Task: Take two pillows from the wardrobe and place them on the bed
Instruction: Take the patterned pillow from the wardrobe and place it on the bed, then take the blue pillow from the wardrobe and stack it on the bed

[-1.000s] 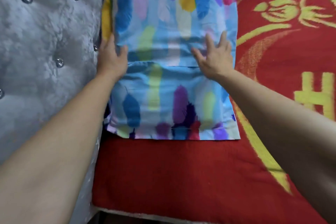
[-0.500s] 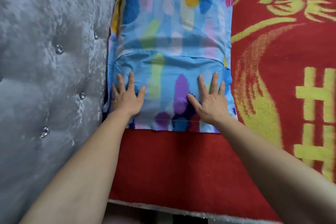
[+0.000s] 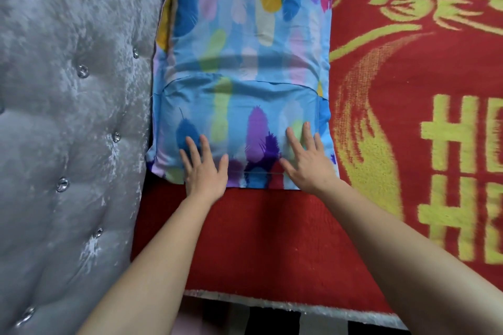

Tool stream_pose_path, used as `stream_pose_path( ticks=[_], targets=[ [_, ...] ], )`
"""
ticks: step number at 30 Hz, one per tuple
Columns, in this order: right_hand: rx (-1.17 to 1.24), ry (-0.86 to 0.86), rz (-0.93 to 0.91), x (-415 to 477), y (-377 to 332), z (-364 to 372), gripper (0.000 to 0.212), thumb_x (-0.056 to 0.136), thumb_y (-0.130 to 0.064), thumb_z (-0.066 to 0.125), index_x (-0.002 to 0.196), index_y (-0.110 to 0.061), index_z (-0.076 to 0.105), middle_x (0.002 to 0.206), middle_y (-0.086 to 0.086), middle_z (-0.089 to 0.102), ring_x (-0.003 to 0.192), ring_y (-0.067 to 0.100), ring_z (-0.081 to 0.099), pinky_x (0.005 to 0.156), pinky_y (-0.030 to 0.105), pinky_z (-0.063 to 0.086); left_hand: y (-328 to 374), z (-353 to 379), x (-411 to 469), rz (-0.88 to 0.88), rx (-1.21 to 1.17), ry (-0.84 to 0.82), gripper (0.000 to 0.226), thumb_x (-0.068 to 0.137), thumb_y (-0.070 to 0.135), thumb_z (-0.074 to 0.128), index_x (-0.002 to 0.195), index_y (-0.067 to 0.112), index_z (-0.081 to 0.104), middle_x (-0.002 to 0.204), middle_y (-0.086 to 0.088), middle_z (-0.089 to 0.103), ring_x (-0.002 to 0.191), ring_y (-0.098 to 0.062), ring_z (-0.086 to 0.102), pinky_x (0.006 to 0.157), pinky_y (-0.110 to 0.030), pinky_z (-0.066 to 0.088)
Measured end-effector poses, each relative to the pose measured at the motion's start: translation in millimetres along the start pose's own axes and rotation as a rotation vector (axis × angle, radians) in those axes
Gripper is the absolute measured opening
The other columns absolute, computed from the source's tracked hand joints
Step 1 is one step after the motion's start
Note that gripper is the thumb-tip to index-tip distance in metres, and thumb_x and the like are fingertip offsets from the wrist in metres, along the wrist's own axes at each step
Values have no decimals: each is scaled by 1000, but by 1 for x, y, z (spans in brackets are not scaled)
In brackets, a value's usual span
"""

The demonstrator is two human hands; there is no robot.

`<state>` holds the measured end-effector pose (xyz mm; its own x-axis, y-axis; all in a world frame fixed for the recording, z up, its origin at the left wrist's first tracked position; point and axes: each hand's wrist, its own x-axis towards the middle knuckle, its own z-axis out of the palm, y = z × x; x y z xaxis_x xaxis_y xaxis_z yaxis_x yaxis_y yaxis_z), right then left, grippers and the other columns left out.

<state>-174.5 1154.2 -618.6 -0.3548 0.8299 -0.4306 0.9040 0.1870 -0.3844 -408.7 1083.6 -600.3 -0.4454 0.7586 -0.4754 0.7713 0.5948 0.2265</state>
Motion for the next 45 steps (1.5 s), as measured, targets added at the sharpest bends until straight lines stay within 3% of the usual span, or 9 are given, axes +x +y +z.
stream_pose_path(
  ticks=[3,7,11,17,24,32,39,45],
  targets=[
    [-108,2,-53,-26,14,-28,73,96,-57,39,155,-29,8,164,13,-5,149,38,4,118,51,21,5,-11,-29,70,109,1,68,99,53,29,155,21,9,164,-8,-10,149,-32,-12,120,-52,6],
    [-131,166,-69,-65,39,-94,76,92,-64,29,155,-23,16,163,15,2,149,37,8,118,50,20,43,-58,-71,169,159,182,64,99,48,35,153,17,21,164,-11,3,151,-32,-1,118,-56,12],
    [-109,271,-65,-116,51,-190,74,94,-62,35,155,-25,15,163,16,1,149,38,9,117,50,22,112,-120,-130,146,79,325,65,99,47,33,154,15,18,164,-12,4,150,-32,1,120,-55,14],
    [-118,571,-279,-201,58,-334,74,95,-64,34,155,-26,14,164,14,2,150,35,7,118,50,19,226,-189,-261,197,5,689,67,98,49,34,154,15,17,163,-14,6,150,-33,1,119,-58,6],
    [-79,799,-394,-292,57,-419,76,94,-62,40,155,-25,16,163,16,1,150,35,7,118,53,19,277,-245,-383,291,126,920,71,95,56,29,154,18,20,162,-16,9,150,-37,4,115,-67,7],
    [-109,998,-488,-405,42,-473,79,91,-60,47,155,-25,16,164,15,-1,150,35,7,119,52,16,275,-310,-508,328,126,1128,70,98,55,32,155,22,11,164,-14,0,150,-34,-4,116,-65,1],
    [-159,982,-511,-492,43,-427,83,92,-60,47,156,-25,7,163,15,-10,150,34,0,121,52,10,235,-253,-596,277,70,1180,71,98,55,33,155,20,10,163,-16,2,150,-36,-3,116,-65,2],
    [-224,965,-646,-553,45,-412,85,90,-62,48,156,-26,8,163,14,-10,150,33,-1,120,54,11,211,-226,-673,208,218,1158,74,95,59,33,155,21,11,163,-15,2,150,-37,-2,113,-70,5]
  ],
)
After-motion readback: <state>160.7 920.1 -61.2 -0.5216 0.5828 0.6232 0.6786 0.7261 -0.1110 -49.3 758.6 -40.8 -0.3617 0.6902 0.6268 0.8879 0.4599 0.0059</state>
